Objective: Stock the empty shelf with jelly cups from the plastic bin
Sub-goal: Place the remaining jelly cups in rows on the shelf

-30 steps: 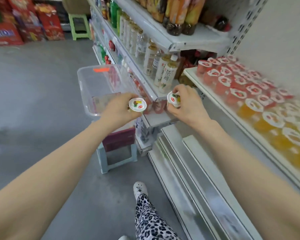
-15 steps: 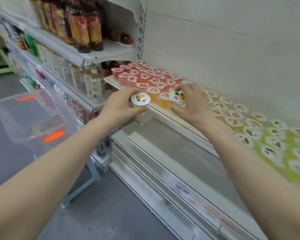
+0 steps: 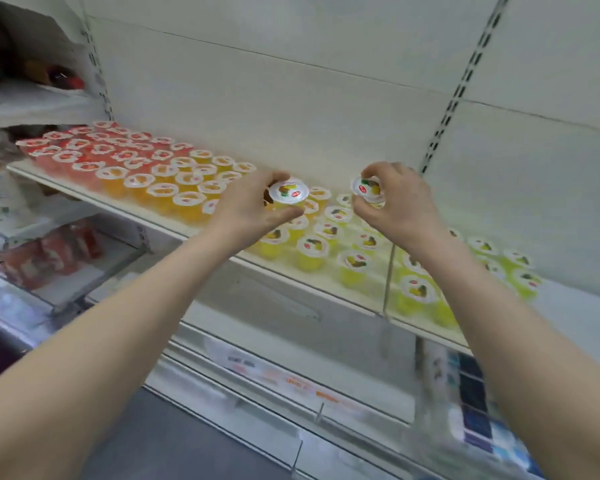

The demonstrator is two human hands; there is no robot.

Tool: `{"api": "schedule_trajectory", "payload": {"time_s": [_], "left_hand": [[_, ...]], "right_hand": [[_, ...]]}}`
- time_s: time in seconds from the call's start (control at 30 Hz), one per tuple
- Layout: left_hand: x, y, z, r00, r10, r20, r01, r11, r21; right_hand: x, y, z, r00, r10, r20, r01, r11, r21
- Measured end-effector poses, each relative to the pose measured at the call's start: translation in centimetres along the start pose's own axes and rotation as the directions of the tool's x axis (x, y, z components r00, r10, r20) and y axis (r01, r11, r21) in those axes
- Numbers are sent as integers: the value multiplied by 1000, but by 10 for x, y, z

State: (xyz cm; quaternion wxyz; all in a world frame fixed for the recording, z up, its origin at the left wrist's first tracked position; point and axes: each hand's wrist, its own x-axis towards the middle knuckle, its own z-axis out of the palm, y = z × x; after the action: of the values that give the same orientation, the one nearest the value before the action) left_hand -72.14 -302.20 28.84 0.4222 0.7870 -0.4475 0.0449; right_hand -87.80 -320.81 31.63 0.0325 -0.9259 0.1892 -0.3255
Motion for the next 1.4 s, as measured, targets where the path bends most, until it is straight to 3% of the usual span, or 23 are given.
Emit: {"api": "schedule_trajectory", "payload": {"time_s": [0.27, 0.43, 0.67, 0.9, 1.1, 1.23, 1.4], "left_hand": [[3, 125, 120, 984, 151, 90, -144, 986, -80], [-1, 181, 173, 972, 201, 123, -186, 974, -127], [-18, 221, 203, 961, 219, 169, -198, 971, -133], [-24, 229, 203, 952, 247, 178, -236, 968, -82], [-31, 229, 207, 945, 286, 159, -283, 958, -40], [-36, 236, 215, 920, 329, 213, -322, 944, -65], [-48, 252, 236, 857, 434, 279, -453, 891, 5]], "right_hand": [[-82, 145, -96, 976, 213, -33, -216, 972, -89], [-133, 198, -137, 943, 332, 3, -330, 938, -104], [-186, 217, -138, 875, 444, 194, -435, 896, -88], [-197, 231, -117, 811, 516, 277, -515, 853, -84], [-198, 235, -109, 820, 510, 260, -514, 856, -57], [-198, 242, -114, 797, 500, 338, -531, 847, -2], [-200, 251, -126, 853, 466, 237, -482, 876, 12]]}}
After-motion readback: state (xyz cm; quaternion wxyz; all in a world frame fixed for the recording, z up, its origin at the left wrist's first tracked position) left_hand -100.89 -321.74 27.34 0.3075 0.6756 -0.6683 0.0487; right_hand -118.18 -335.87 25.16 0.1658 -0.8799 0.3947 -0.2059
